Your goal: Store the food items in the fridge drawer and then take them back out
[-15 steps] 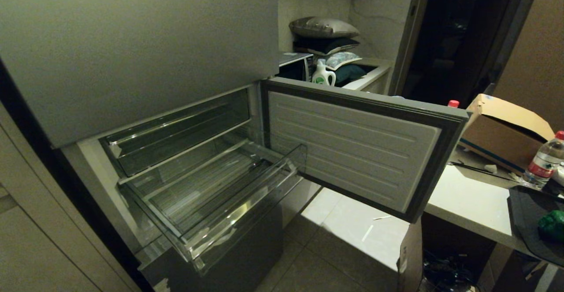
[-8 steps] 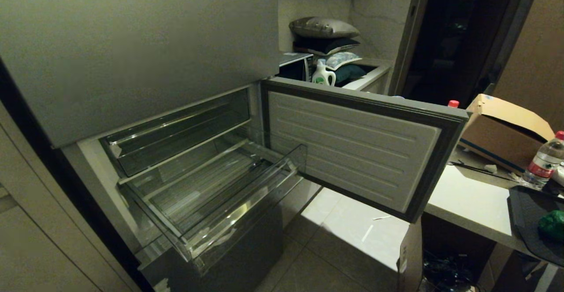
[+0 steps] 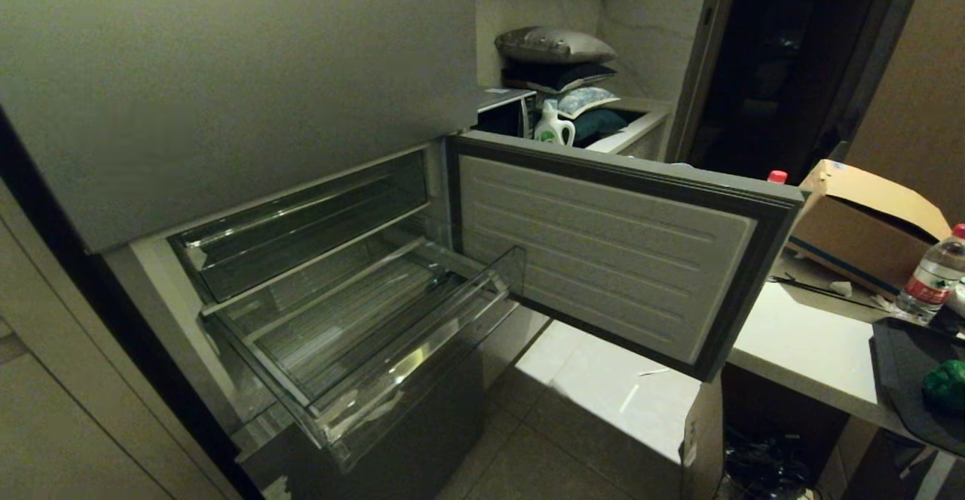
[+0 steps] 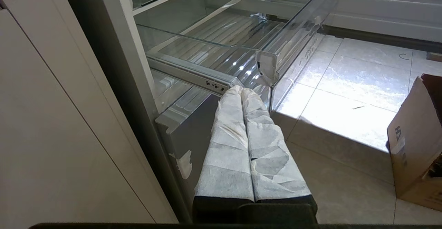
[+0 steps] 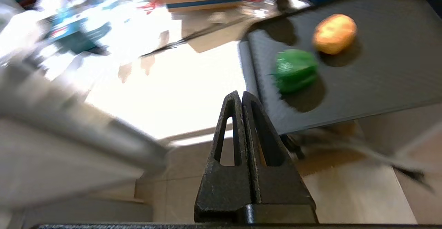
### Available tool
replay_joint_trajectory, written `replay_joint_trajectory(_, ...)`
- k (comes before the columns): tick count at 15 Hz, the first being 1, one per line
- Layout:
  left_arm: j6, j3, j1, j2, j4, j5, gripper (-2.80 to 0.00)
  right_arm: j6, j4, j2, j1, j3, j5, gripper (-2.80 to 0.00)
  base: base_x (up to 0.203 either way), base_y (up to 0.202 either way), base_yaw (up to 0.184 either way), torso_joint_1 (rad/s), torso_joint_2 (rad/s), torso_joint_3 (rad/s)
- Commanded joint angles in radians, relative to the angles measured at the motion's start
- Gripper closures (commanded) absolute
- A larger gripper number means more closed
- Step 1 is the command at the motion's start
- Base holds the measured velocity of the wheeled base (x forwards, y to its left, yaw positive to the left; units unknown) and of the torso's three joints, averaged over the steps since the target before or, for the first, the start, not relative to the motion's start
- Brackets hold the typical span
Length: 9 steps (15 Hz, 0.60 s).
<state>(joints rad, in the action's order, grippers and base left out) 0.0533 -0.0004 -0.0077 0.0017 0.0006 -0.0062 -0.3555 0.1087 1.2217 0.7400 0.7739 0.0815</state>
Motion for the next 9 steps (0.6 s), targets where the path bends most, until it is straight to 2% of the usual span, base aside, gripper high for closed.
replay_joint_trajectory(1,0.000,0.000,0.000,0.001,0.000,0.000,0.00,-0.002,0.069,0.256,0.098,0.051,0.049,0.00,0.000,0.000,0.000,0.000,0.00,0.000)
replay_joint_trajectory(2,0.000,-0.001,0.000,0.001,-0.001,0.000,0.00,-0.001,0.126,0.320,0.125,0.059,0.062,-2.80,0.000,0.000,0.000,0.000,0.00,0.000)
replay_joint_trajectory(6,0.000,0.000,0.000,0.001,-0.001,0.000,0.00,-0.002,0.208,0.494,0.155,0.080,0.094,-2.80,0.000,0.000,0.000,0.000,0.00,0.000)
replay_joint_trajectory(9,0.000,-0.001,0.000,0.001,-0.001,0.000,0.00,0.000,0.210,0.569,0.139,0.105,0.166,-2.80,0.000,0.000,0.000,0.000,0.00,0.000)
